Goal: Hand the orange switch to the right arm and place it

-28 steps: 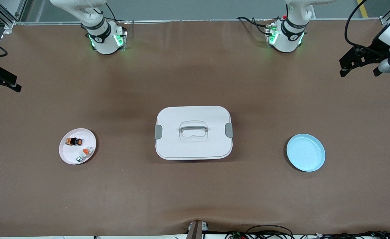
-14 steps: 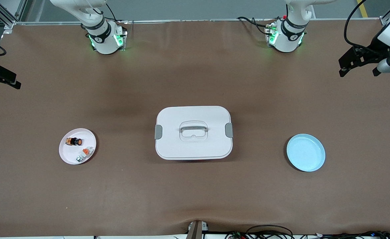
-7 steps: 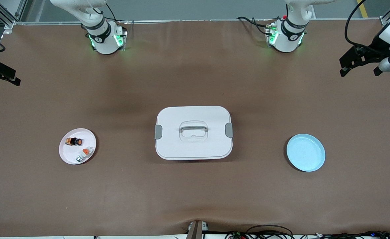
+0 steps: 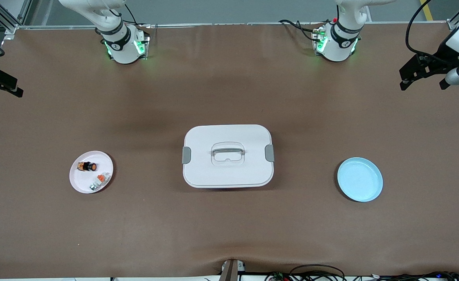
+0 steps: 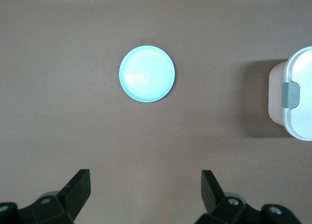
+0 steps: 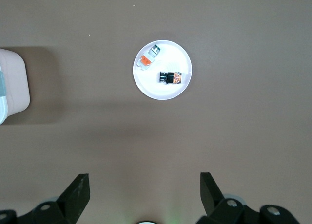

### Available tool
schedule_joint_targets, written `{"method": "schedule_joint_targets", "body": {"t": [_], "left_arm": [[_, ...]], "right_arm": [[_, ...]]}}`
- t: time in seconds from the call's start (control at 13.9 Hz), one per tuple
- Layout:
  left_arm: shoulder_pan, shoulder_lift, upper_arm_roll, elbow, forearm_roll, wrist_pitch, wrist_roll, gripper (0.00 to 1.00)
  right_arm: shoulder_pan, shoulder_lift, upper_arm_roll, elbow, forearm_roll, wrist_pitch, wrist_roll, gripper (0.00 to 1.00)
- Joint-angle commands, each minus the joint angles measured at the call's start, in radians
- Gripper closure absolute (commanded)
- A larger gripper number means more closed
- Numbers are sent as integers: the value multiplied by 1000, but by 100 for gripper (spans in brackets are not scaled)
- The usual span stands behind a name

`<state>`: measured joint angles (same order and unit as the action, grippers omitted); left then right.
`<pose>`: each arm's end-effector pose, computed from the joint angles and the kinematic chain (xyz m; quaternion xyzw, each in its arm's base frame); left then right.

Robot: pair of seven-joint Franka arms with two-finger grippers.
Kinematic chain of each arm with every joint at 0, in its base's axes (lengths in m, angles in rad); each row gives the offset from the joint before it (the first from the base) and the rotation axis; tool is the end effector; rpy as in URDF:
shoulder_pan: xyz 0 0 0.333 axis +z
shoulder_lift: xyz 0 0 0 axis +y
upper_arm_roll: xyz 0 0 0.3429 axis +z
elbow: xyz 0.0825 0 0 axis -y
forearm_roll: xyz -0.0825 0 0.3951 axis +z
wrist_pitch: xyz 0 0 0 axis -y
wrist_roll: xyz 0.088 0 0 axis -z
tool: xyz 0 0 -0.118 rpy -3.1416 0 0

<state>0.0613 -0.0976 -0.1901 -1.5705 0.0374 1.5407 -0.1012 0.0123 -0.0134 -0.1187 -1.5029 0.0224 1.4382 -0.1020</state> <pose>0.5257 -0.0697 0.6904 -0.9990 0.0125 -0.0360 0.0239 0.5440 -0.0557 0.6689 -0.9996 0.0010 0.0243 0.0145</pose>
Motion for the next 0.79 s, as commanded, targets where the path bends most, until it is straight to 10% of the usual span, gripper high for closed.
{"method": "schedule_joint_targets", "body": {"t": [0.0, 0.72], "left_arm": [[0, 4, -3, 15, -16, -8, 9, 0], [2, -1, -5, 18, -16, -34, 9, 0]], "right_arm": [[-8, -19, 8, -10, -13, -8, 5, 0], [-15, -23, 7, -19, -15, -24, 5, 0]]}}
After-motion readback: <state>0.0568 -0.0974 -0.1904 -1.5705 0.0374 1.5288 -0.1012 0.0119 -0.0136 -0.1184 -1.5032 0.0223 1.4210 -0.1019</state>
